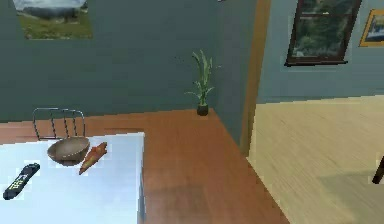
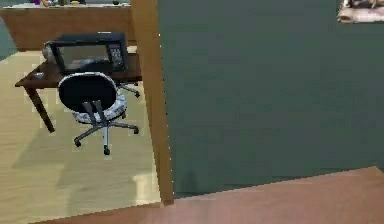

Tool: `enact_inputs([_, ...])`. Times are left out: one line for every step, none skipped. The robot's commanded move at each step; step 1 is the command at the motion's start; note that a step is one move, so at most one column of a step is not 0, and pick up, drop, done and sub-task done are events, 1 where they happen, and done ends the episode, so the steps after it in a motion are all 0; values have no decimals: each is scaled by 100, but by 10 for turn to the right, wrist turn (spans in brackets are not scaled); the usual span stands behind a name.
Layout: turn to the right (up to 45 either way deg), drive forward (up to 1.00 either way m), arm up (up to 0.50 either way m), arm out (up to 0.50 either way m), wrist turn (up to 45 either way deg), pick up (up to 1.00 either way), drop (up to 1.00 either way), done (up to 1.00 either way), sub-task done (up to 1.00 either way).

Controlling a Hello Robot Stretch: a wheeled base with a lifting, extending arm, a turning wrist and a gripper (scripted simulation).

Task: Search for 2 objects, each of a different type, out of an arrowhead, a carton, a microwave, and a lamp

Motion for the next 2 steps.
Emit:
enact_inputs([-240, 0, 0, 0, 0, 0, 0, 0, 0])
enact_inputs([0, 0, 0, 0, 0, 0, 0, 100, 0])
